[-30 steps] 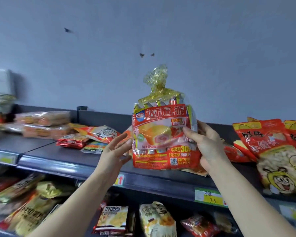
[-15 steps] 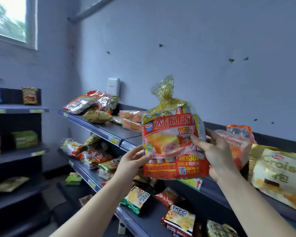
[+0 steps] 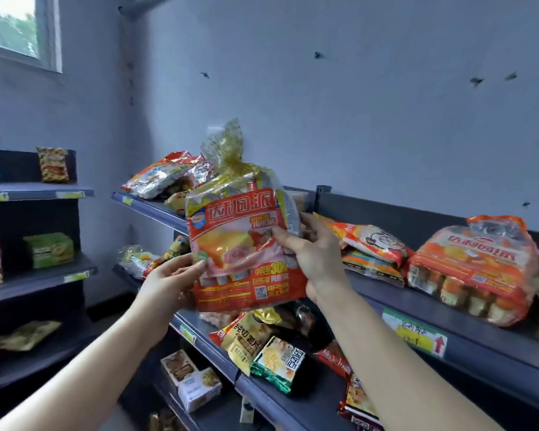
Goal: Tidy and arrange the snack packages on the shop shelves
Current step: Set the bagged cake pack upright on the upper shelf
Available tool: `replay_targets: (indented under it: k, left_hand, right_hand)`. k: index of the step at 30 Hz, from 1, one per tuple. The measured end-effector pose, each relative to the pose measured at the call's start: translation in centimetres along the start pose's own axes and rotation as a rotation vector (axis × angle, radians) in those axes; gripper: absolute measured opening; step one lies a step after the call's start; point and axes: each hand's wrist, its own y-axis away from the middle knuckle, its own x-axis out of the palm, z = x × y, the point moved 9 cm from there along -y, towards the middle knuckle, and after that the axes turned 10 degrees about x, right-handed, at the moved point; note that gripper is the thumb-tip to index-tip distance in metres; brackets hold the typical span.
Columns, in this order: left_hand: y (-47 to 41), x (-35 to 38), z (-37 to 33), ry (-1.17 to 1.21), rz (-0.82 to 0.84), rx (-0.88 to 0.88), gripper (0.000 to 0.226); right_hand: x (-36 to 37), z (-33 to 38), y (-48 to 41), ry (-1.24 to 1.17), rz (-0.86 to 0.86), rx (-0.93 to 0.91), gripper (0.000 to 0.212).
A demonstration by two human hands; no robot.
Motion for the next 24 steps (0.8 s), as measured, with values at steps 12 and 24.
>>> replay_targets:
  k: [12, 24]
  left_hand:
    - [-7.7, 5.6, 2.0, 0.075, 0.401, -0.081, 0.068]
    - [-11.2, 23.2, 2.8, 0.223, 0.408, -0.041, 0.02]
  right_hand:
    - [-4.5, -2.0, -3.5, -0.079, -0.237, 0.104, 0.033]
    - [-19.5, 4.6, -3.5, 0.084, -0.538, 0.006, 0.038]
